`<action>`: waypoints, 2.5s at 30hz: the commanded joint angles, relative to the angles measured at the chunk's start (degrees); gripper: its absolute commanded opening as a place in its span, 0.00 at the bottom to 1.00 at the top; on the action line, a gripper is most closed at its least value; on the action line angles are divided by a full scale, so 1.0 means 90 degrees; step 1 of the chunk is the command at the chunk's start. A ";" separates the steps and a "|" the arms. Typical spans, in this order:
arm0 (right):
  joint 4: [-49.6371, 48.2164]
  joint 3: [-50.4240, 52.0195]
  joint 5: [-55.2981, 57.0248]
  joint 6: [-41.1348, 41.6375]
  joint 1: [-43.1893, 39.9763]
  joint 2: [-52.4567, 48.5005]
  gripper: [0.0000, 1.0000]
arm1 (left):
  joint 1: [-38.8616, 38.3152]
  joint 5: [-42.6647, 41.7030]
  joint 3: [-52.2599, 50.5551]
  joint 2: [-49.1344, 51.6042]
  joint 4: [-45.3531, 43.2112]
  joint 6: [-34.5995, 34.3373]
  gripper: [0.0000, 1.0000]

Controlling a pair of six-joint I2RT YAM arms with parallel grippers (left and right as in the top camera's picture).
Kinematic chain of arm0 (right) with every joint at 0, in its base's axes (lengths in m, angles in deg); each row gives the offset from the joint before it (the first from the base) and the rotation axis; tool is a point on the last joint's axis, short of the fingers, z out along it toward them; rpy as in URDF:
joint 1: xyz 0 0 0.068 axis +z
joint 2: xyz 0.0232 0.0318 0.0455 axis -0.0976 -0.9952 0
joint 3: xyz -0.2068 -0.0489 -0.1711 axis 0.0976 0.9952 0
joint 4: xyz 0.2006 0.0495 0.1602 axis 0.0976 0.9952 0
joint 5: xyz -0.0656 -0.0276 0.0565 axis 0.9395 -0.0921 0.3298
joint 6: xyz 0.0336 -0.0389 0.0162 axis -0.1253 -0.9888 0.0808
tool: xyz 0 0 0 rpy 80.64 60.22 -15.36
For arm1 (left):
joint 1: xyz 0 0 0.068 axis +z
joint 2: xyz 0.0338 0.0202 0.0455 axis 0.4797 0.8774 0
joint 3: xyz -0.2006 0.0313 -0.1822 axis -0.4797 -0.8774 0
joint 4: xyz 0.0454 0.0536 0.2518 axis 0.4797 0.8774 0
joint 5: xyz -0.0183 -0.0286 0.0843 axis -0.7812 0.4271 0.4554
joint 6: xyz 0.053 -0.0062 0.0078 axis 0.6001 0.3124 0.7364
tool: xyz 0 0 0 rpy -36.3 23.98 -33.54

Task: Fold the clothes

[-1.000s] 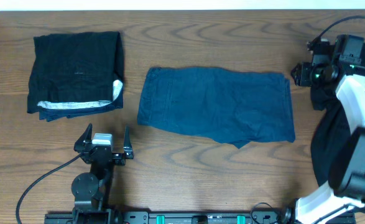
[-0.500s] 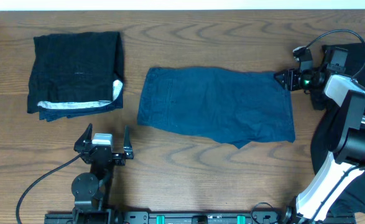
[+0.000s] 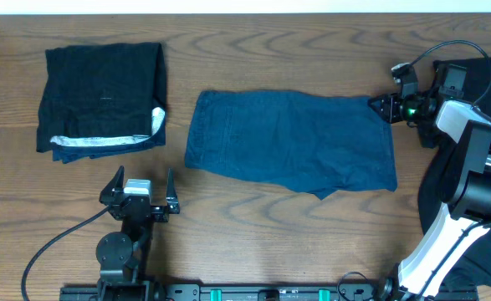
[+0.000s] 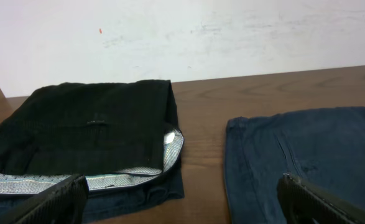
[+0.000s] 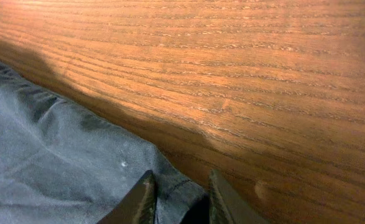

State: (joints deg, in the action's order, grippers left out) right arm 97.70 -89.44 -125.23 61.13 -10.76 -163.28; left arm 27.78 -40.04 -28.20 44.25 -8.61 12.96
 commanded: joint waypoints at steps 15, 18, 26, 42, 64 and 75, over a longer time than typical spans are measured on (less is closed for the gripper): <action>-0.0044 -0.0070 -0.0141 -0.0063 -0.0117 -0.0085 0.22 | -0.0024 -0.0134 -0.0104 -0.0036 0.0214 0.0058 0.98; -0.0044 -0.0070 -0.0141 -0.0063 -0.0117 -0.0085 0.17 | -0.0024 -0.0134 -0.0104 -0.0036 0.0214 0.0058 0.98; 0.0041 -0.0070 -0.0243 -0.0066 -0.0107 0.0223 0.01 | -0.0024 -0.0134 -0.0104 -0.0036 0.0214 0.0058 0.98; 0.0483 -0.0068 -0.0180 -0.0073 0.0041 0.0971 0.10 | -0.0024 -0.0134 -0.0104 -0.0036 0.0214 0.0058 0.98; 0.2671 -0.0070 0.0124 0.0231 0.0534 0.0971 0.01 | -0.0024 -0.0134 -0.0104 -0.0036 0.0214 0.0058 0.98; 0.2890 -0.0070 0.1673 0.0556 0.1396 0.0971 0.01 | -0.0024 -0.0134 -0.0104 -0.0034 0.0214 0.0058 0.98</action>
State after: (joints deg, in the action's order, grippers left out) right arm 124.02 -89.69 -117.01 64.86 0.32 -155.19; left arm 27.78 -40.04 -28.20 44.25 -8.59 12.96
